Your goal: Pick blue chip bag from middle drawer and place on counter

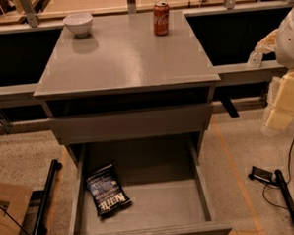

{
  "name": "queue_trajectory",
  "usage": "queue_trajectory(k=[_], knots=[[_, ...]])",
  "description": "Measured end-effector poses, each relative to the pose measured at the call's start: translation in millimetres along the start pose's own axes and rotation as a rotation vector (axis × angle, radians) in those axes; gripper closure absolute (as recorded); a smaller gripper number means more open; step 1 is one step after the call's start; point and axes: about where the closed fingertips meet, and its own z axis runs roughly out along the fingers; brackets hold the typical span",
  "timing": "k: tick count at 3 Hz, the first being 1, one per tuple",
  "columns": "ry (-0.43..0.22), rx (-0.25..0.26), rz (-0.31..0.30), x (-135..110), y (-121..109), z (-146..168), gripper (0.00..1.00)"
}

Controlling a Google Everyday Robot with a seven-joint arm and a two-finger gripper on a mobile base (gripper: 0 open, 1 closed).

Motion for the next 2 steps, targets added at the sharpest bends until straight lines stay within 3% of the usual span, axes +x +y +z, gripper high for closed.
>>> queue_trajectory(k=[1,2], knots=[[0.0,0.0,0.0,0,0,0,0.0],[0.026,0.035,0.042,3,-3,10,0.0]])
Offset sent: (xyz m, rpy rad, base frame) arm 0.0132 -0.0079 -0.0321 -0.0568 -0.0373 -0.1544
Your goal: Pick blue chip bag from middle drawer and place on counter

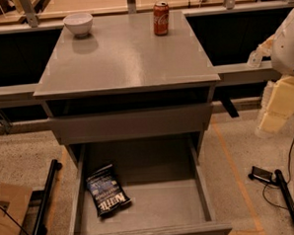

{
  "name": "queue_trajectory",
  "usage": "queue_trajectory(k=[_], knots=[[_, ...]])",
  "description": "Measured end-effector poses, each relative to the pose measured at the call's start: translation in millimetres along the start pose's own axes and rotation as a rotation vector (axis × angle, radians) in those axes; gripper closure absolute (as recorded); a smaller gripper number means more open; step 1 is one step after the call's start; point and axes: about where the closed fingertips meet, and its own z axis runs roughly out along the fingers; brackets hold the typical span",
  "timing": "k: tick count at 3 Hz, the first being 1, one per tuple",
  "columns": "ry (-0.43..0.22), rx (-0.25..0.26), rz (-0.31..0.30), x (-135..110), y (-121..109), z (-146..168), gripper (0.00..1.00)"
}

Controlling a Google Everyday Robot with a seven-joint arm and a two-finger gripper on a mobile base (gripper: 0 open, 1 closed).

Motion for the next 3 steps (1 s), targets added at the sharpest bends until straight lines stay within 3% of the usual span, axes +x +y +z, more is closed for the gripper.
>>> queue_trajectory(k=[1,2,3], knots=[[-0.012,0.005,0.082,8,-7,29,0.0],[-0.023,-0.077,0.18,12,-10,76,0.0],[-0.02,-0.093,0.192,13,-11,84,0.0]])
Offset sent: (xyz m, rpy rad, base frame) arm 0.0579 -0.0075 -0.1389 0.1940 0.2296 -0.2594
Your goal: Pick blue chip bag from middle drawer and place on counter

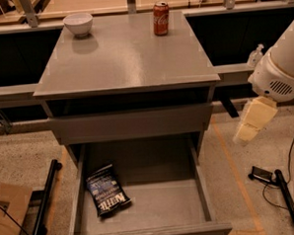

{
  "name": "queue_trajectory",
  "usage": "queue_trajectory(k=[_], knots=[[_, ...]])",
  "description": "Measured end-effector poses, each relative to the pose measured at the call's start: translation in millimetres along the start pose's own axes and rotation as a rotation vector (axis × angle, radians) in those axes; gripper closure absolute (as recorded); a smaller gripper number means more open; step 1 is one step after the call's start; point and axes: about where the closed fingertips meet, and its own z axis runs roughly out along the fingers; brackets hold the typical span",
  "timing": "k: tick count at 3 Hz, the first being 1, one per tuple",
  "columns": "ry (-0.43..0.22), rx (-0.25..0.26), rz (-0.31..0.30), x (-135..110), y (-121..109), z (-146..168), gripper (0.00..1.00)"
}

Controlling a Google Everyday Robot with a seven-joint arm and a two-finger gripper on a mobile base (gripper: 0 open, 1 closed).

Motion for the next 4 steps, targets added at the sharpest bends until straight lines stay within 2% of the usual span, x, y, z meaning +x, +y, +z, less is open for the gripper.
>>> queue_trajectory(k=[1,2,3,4], knots=[[0.011,-0.059,0.025,6,3,15,0.0],[-0.066,-0.187,0.06,5,24,58,0.0],[-0.247,-0.322,0.105,-33,66,113,0.0],[-0.363,-0.352,0.132,-64,81,149,0.0]])
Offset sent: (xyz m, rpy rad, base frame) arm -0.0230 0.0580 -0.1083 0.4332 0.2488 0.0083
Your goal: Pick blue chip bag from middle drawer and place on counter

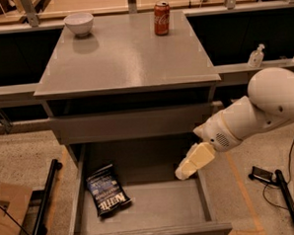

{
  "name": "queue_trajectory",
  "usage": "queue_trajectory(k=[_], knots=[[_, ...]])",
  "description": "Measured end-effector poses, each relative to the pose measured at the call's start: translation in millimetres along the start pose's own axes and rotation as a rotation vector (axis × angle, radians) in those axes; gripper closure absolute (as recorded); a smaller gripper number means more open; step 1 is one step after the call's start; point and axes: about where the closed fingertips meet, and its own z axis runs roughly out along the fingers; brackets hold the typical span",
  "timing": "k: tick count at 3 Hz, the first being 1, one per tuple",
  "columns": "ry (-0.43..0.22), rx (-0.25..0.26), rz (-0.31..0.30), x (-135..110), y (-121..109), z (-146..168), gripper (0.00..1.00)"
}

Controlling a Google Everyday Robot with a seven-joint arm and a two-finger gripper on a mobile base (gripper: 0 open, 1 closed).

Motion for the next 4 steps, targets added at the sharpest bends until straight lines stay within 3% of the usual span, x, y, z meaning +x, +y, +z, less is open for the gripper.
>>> queue_trajectory(k=[2,3,4], knots=[[-0.023,0.009,0.002,-5,-3,3,0.0],[-0.107,-0.04,0.068,1,-6,24,0.0],[-0.202,-0.106,0.138,-1,-10,81,0.0]])
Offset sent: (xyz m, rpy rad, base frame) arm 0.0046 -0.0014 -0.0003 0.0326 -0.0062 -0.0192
